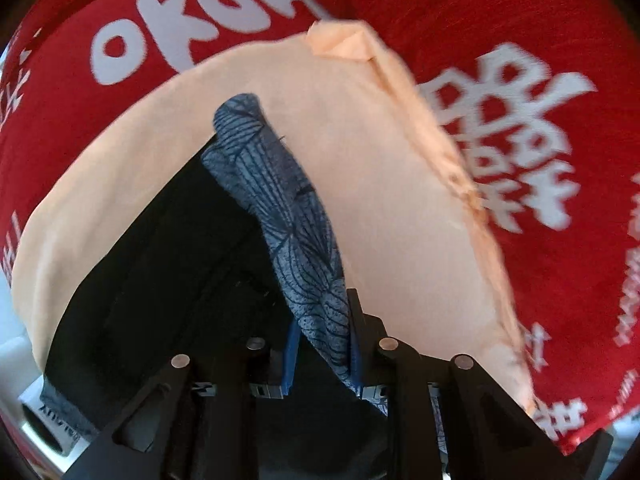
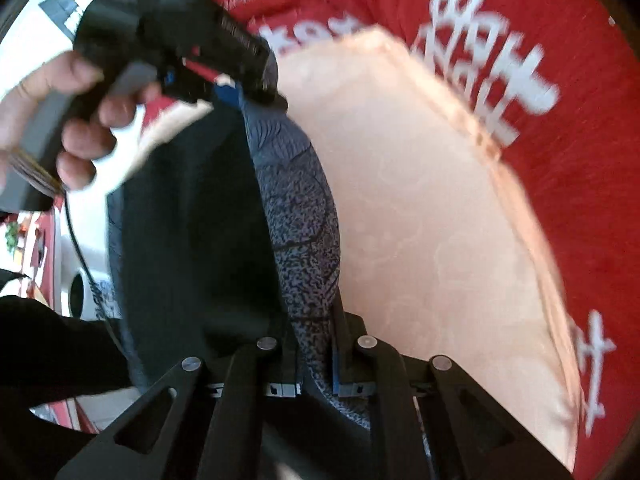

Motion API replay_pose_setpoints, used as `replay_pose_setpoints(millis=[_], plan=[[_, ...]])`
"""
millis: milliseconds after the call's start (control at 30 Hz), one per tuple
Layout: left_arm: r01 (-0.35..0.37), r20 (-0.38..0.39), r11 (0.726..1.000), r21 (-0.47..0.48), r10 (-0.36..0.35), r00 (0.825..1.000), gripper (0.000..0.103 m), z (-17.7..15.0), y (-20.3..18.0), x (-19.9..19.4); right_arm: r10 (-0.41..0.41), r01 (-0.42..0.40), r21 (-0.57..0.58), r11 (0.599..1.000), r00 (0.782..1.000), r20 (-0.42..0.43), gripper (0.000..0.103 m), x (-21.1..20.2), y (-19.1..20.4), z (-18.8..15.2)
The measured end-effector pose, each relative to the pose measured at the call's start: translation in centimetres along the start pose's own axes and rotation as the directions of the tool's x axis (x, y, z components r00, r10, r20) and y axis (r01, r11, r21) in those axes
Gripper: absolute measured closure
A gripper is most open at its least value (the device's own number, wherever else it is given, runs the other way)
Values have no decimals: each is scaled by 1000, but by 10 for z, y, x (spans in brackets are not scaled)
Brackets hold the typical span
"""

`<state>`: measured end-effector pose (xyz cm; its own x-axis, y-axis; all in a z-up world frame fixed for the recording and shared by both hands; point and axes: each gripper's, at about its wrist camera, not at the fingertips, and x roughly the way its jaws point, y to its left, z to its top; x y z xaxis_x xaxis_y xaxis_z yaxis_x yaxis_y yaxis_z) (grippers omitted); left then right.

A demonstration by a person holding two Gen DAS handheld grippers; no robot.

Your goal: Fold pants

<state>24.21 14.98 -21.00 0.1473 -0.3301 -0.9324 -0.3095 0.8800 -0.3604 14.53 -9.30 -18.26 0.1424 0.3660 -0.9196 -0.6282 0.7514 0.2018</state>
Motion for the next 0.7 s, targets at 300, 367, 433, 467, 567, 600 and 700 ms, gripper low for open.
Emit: replay_pose_setpoints(millis=[300, 367, 433, 467, 567, 600, 700], plan=[[172, 118, 985, -24, -168, 979, 80, -101, 106, -81, -126, 122, -300, 946, 992, 9, 93, 4, 152, -55], [163, 124, 983, -90, -152, 981, 80, -121, 137, -80, -147, 141, -332, 933, 989, 6, 93, 18, 174, -71], [136, 141, 980, -144, -115, 983, 80, -133, 169, -75, -174, 165, -344, 924, 985, 6, 92, 37, 192, -81], [123, 141, 975, -184, -97, 985, 80, -139, 184, -69, -186, 174, -358, 917, 983, 2, 93, 42, 196, -88], [83, 120, 952, -295, -50, 991, 80, -155, 226, -49, -213, 180, -414, 892, 976, -35, 92, 79, 215, -105], [75, 114, 945, -319, -40, 993, 80, -158, 232, -43, -219, 181, -416, 891, 975, -43, 92, 80, 220, -108], [85, 119, 933, -350, -46, 992, 80, -164, 244, -40, -219, 177, -403, 898, 974, -59, 92, 86, 217, -111]])
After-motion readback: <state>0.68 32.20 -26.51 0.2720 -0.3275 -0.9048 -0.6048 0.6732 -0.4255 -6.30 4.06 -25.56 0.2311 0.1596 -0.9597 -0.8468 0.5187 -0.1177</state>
